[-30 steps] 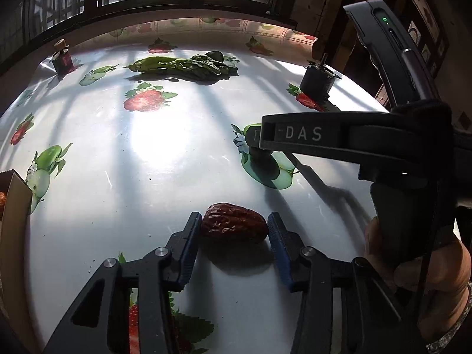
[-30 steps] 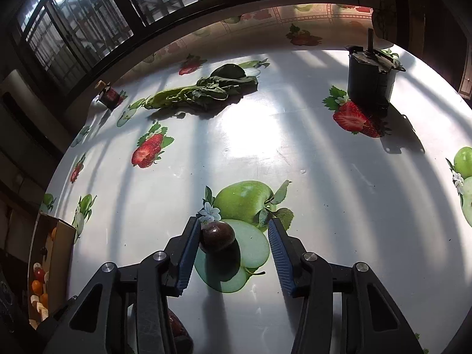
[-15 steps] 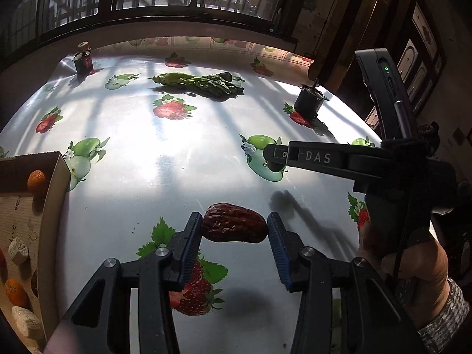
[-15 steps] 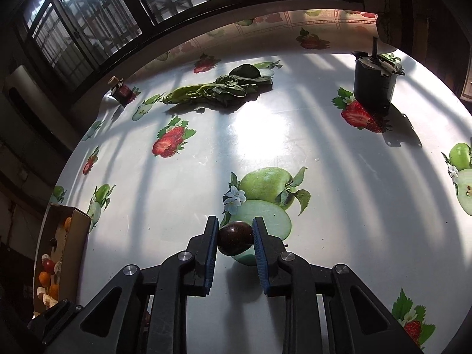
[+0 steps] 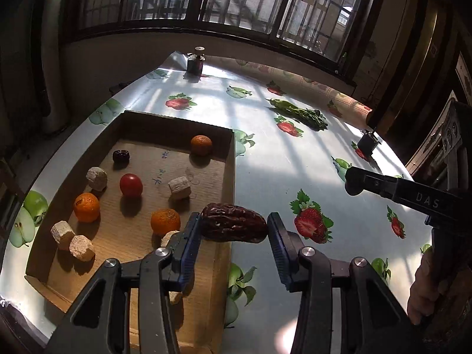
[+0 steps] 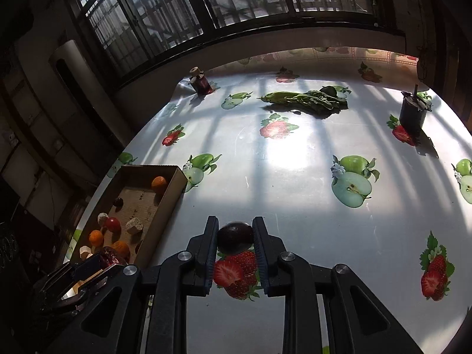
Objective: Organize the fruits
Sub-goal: 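Carry the date and plum into the cardboard box and open both tools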
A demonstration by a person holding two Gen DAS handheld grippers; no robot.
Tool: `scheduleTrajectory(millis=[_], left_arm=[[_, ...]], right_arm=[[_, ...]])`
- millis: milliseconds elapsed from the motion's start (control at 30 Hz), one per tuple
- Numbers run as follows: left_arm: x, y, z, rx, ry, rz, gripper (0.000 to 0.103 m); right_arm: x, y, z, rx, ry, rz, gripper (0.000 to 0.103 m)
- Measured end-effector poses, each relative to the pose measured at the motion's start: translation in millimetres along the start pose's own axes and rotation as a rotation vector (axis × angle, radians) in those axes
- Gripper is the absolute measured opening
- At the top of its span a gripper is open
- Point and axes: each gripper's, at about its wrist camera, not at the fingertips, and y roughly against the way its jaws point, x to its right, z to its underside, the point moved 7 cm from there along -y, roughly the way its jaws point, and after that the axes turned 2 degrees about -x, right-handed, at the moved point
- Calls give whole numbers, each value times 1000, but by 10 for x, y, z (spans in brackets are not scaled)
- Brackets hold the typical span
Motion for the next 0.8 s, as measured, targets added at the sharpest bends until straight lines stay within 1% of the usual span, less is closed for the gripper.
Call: scheduleTrajectory(millis=[100, 167, 300, 400, 500, 633, 800], left_arm=[[-525, 96, 65, 5, 63, -95, 44], [-811, 120, 146, -15, 98, -136, 44], [-1134, 115, 283, -43, 129, -182, 44], [-1263, 91, 334, -52, 137, -197, 45], [-1310, 54, 370, -58, 139, -195, 45], [-1307, -1, 397, -58, 136, -198, 45], [-1298, 9, 404, -45, 133, -209, 45]], right_arm=[[-490, -78, 158, -25, 63, -60, 26], [-809, -174, 291, -51, 103, -103, 26], [-1345, -408, 602, -109, 186, -157, 26], [-1616, -547, 823, -138, 262, -157, 26], [-1759, -622, 989, -152, 315, -144, 26], [-1814, -673, 1126, -162, 338, -134, 26], [-1857, -670, 1190, -137, 360, -108, 27]])
